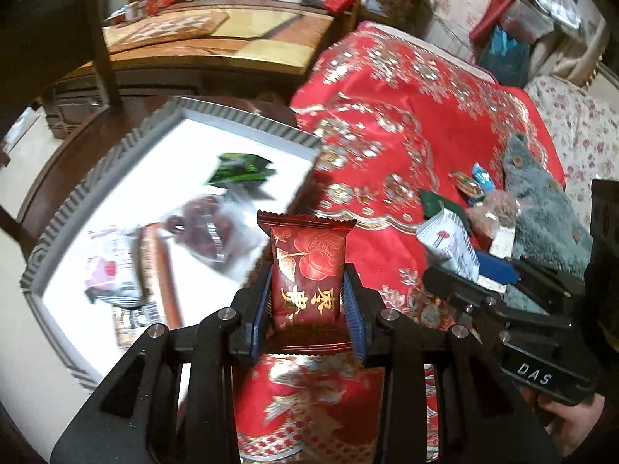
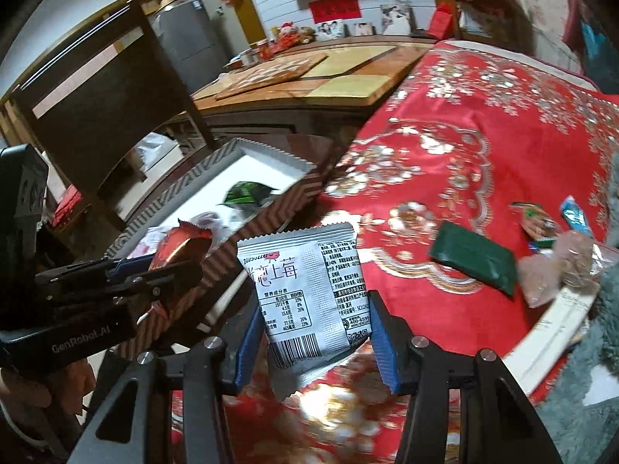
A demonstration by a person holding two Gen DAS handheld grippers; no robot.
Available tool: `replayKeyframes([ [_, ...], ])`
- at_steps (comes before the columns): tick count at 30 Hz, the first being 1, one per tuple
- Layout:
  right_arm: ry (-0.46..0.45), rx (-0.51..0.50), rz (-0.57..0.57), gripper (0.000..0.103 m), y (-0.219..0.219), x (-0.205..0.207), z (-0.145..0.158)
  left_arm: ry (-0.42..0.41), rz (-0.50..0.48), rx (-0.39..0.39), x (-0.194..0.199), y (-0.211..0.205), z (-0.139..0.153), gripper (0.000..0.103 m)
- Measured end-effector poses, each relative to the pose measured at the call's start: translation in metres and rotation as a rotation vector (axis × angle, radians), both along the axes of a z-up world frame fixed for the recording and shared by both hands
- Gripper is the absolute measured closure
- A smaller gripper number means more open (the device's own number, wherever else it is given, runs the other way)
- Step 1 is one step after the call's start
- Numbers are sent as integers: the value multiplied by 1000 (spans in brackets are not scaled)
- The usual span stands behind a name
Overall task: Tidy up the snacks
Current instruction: 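Carry the red snack with the left tool while the right tool carries the white packet to the tray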
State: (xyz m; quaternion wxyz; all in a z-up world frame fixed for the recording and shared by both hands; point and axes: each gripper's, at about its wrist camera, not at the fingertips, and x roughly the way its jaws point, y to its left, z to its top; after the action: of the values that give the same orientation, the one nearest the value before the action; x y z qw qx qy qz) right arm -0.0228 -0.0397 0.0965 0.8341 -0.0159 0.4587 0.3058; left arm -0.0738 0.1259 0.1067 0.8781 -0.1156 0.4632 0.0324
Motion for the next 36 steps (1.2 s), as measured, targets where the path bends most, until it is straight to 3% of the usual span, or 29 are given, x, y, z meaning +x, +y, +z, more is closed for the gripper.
replayKeyframes([
  [18, 1, 10, 104, 53, 72, -11, 8, -17, 163, -1, -31, 67, 3, 70],
  [36, 10, -16, 152, 53, 106, -10, 1, 13, 249, -33, -36, 103, -12, 70],
])
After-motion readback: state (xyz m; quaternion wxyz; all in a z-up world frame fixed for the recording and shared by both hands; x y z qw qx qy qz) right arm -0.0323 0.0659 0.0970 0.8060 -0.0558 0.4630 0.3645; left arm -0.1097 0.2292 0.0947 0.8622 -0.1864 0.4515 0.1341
